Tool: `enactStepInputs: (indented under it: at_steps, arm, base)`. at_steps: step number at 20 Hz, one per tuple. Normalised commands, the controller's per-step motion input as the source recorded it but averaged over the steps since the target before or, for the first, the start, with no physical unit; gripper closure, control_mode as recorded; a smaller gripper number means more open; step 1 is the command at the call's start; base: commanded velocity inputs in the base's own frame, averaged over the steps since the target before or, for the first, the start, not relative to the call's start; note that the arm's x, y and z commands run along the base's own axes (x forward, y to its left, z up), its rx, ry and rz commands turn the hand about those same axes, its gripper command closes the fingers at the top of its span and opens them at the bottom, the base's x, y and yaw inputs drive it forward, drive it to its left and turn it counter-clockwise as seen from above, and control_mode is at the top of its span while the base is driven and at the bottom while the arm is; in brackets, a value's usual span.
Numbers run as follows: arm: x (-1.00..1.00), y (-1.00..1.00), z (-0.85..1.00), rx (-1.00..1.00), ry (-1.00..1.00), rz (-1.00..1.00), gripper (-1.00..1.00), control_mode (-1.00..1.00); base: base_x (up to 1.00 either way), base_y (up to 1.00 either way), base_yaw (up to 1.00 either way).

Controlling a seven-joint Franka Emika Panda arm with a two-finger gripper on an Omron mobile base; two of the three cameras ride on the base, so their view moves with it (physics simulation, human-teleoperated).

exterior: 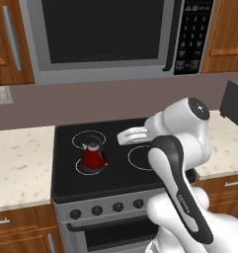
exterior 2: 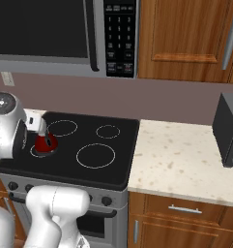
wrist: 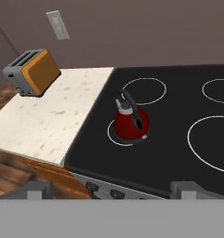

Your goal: The kettle is done boiling. Turn off the stove, then wait for 300 timesteps before moving the kettle to the dining table.

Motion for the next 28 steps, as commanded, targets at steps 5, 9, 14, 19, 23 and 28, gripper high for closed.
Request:
enactStepInputs:
  at_steps: [5,9,14,19,23,28]
  arm:
    - [0.14,-0.01,0.0,0.0,0.04,0.0,-1.0,-1.0]
    - [0.2,-0.01,0.0,0.0,0.05,0.0,-1.0,-1.0]
    - [0.25,-0.01,0.0,-0.01,0.02,0.01,-1.0,-1.0]
    - [0.24,-0.02,0.0,-0.02,0.03,0.04,-1.0,-1.0]
    - [0.28,0.0,0.0,-0.06,0.04,0.05,-1.0,-1.0]
    - [0.3,0.0,0.0,-0.05,0.04,0.05,-1.0,-1.0]
  base:
    - [0.0,0.0,0.0]
    - [0.0,0.0,0.0]
    - [0.0,0.0,0.0]
    - [0.0,0.0,0.0]
    - [0.0,0.0,0.0]
    - [0.0,0.0,0.0]
